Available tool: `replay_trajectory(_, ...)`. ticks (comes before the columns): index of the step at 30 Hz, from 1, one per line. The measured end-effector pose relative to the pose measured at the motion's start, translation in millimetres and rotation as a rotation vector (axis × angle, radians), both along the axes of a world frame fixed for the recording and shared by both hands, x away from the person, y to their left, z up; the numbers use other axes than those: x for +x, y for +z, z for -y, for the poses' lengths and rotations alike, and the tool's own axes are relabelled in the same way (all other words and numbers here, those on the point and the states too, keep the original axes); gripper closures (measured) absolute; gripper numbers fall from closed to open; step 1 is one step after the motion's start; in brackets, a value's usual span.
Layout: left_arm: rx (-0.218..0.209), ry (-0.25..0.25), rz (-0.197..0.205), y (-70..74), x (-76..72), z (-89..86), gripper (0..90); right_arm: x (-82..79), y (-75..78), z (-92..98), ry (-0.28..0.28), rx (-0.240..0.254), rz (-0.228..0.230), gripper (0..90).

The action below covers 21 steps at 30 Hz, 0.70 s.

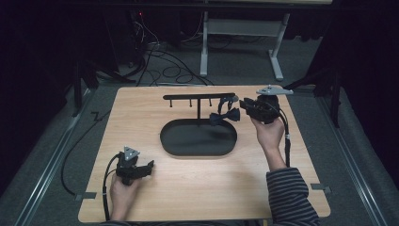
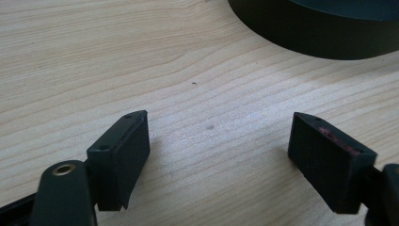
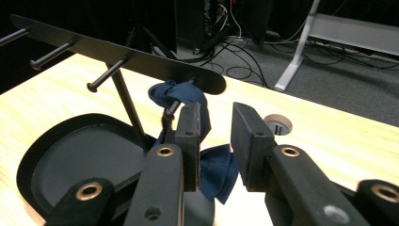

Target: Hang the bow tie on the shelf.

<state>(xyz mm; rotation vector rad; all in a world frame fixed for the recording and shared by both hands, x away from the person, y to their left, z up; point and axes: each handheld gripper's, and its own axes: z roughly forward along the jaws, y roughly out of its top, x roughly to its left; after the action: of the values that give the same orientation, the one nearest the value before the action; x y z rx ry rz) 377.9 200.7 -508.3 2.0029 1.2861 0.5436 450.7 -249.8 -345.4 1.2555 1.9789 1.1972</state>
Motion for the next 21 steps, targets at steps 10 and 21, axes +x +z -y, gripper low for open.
replay_trajectory(10,0.000,0.000,0.000,0.0,0.0,0.0,21.7,-10.5,2.0,16.4,-0.015,0.033,0.010,67.3)
replay_trajectory(21,0.001,0.000,0.000,0.0,0.0,0.1,21.5,-25.3,1.4,34.6,-0.025,0.070,0.009,62.9)
